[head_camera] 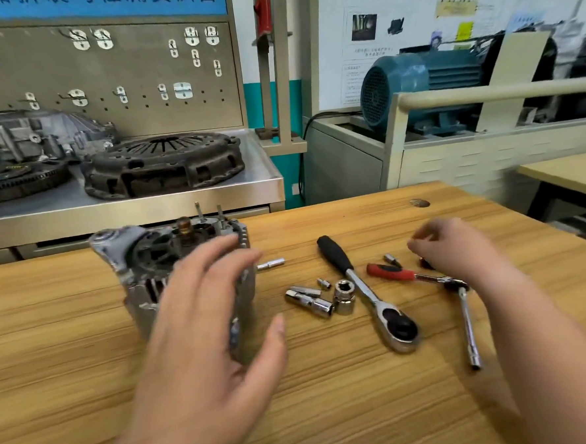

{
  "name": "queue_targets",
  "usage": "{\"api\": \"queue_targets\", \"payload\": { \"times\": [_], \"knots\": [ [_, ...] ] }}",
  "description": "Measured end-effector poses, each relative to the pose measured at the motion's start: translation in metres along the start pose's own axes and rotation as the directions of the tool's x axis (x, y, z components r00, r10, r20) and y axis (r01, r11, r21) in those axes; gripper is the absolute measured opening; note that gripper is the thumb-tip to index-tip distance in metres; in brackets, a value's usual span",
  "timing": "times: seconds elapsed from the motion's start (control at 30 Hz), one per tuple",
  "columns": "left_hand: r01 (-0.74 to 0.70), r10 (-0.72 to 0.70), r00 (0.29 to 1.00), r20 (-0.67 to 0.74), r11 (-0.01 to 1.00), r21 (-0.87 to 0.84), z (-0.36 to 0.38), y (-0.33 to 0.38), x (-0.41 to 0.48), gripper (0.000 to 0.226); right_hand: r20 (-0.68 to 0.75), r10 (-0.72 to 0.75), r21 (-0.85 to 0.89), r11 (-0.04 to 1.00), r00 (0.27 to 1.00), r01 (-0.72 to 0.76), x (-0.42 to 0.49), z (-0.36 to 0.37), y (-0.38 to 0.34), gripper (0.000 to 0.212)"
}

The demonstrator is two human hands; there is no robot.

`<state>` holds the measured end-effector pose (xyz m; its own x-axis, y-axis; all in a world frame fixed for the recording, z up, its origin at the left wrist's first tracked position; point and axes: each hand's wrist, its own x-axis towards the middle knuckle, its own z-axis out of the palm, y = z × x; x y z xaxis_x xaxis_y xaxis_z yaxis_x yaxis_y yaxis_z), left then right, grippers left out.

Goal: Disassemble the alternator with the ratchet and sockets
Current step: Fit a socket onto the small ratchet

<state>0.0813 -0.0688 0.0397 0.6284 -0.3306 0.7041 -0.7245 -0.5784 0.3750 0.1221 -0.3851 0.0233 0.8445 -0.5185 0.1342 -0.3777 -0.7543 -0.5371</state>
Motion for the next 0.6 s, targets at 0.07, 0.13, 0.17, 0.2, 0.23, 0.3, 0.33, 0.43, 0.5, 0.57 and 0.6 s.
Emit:
{"api": "queue_targets", "payload": {
  "times": [0.07, 0.13, 0.17, 0.2, 0.23, 0.3, 0.33, 0.43, 0.5, 0.57, 0.6],
  "knots": [
    [0.014, -0.012, 0.994, 0.113, 1.000, -0.017, 0.019, 0.009, 0.002, 0.047, 0.066, 0.127, -0.189, 0.976, 0.990, -0.113, 0.007, -0.002, 0.026, 0.017],
    [0.026, -0.013, 0.976, 0.215, 0.998, -0.059, 0.037, 0.016, 0.005, 0.040, 0.185, 0.192, -0.321, 0.939, 0.964, -0.125, 0.011, 0.001, 0.039, 0.020],
    [0.038, -0.017, 0.965, 0.263, 0.997, -0.072, 0.046, 0.020, 0.007, 0.038, 0.225, 0.209, -0.355, 0.927, 0.952, -0.119, 0.012, 0.004, 0.041, 0.019],
    [0.050, -0.025, 0.951, 0.309, 0.996, -0.072, 0.052, 0.023, 0.009, 0.037, 0.245, 0.218, -0.370, 0.922, 0.945, -0.116, 0.013, 0.006, 0.042, 0.018],
    [0.058, -0.032, 0.937, 0.348, 0.996, -0.065, 0.058, 0.026, 0.010, 0.038, 0.245, 0.222, -0.376, 0.919, 0.944, -0.119, 0.013, 0.008, 0.044, 0.024],
    [0.053, -0.024, 0.920, 0.391, 0.997, -0.062, 0.066, 0.026, 0.009, 0.038, 0.218, 0.221, -0.374, 0.919, 0.950, -0.128, 0.015, 0.011, 0.046, 0.033],
    [0.042, -0.009, 0.920, 0.391, 0.996, -0.075, 0.068, 0.023, 0.006, 0.036, 0.208, 0.216, -0.375, 0.919, 0.954, -0.126, 0.015, 0.012, 0.048, 0.036],
    [0.035, 0.007, 0.922, 0.387, 0.994, -0.102, 0.070, 0.011, -0.005, 0.029, 0.172, 0.168, -0.379, 0.921, 0.971, -0.092, 0.014, 0.011, 0.049, 0.030],
    [0.064, -0.014, 0.917, 0.398, 0.992, -0.113, 0.069, 0.006, -0.011, 0.025, 0.117, 0.118, -0.273, 0.959, 0.986, -0.082, 0.014, 0.007, 0.049, 0.018],
    [0.101, -0.039, 0.914, 0.403, 0.986, -0.133, 0.069, 0.004, -0.013, 0.023, 0.062, 0.095, -0.023, 0.995, 0.994, -0.094, 0.013, 0.004, 0.048, 0.012],
    [0.120, -0.054, 0.912, 0.407, 0.983, -0.141, 0.069, 0.004, -0.014, 0.024, 0.029, 0.091, 0.133, 0.987, 0.995, -0.094, 0.011, 0.001, 0.047, 0.012]
  ]
}}
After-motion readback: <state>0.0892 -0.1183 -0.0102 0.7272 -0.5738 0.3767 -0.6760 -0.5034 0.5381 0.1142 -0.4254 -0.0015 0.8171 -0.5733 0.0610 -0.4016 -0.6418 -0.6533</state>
